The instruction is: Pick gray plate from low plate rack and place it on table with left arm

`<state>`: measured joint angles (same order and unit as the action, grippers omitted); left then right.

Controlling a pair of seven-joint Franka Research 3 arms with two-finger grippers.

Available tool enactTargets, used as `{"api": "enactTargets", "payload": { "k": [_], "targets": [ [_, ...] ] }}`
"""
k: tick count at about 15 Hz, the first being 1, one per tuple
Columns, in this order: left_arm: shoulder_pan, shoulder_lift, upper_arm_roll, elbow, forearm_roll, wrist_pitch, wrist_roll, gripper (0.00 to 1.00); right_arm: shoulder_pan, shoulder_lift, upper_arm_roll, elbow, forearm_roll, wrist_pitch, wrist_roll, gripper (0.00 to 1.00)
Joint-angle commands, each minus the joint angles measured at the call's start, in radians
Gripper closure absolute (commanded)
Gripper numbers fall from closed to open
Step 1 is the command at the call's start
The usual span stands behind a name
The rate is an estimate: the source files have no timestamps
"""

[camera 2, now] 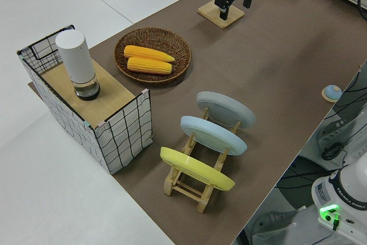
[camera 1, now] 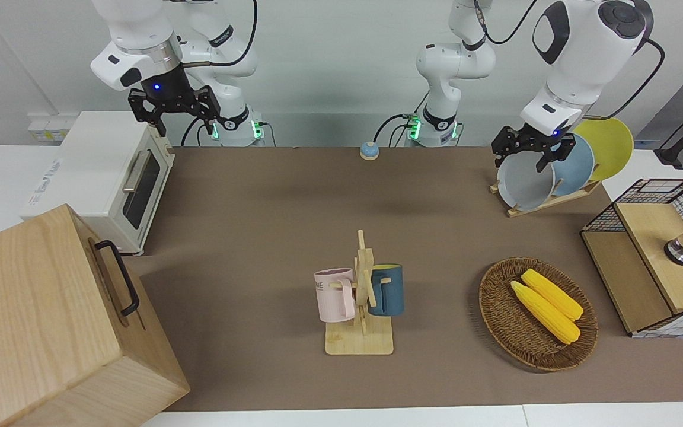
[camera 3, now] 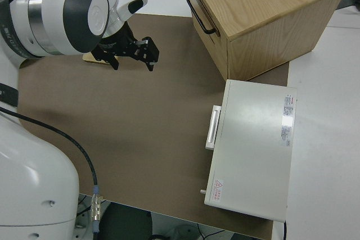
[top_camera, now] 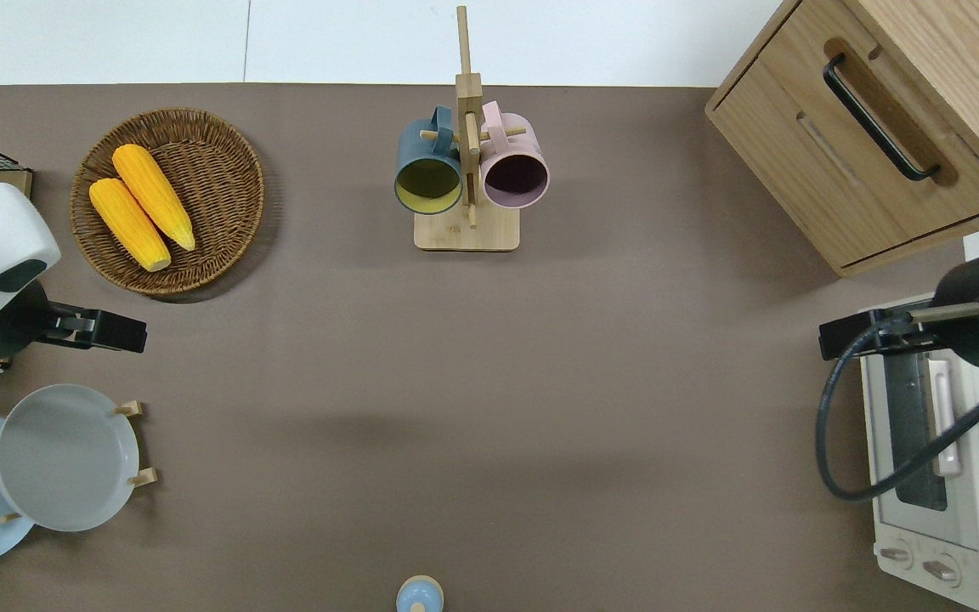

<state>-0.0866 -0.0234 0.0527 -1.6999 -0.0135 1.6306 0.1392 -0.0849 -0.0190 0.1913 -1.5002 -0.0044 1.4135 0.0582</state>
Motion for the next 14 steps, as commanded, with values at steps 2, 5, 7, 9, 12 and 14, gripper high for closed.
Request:
{"api": "enactTargets", "payload": {
  "k": [2, 5, 7, 9, 12, 14],
  "targets": [
    [-0.015, -0.003, -0.008, -0.02, 0.017, 0.014, -0.039, 0.0, -0.007, -0.002, 0.007, 0.006, 0.007, -0.014, 0.0, 0.013],
    [-0.016, -0.001, -0.01, -0.021, 0.018, 0.017, -0.039, 0.0, -0.007, -0.002, 0.007, 0.006, 0.007, -0.014, -0.001, 0.011],
    [-0.016, -0.003, -0.01, -0.021, 0.018, 0.017, -0.038, 0.0, -0.007, -0.002, 0.005, 0.006, 0.007, -0.014, 0.0, 0.011],
    [-0.016, -0.003, -0.011, -0.021, 0.018, 0.015, -0.035, 0.0, -0.007, -0.002, 0.007, 0.006, 0.007, -0.014, 0.0, 0.011],
    [-0.01, -0.007, -0.008, -0.021, 0.02, 0.017, -0.027, 0.0, -0.007, -0.002, 0.007, 0.006, 0.007, -0.014, 0.0, 0.013],
    [0.002, -0.016, 0.006, -0.024, 0.042, 0.014, 0.014, 0.0, -0.007, -0.002, 0.007, 0.006, 0.007, -0.014, 0.0, 0.011]
  ]
}}
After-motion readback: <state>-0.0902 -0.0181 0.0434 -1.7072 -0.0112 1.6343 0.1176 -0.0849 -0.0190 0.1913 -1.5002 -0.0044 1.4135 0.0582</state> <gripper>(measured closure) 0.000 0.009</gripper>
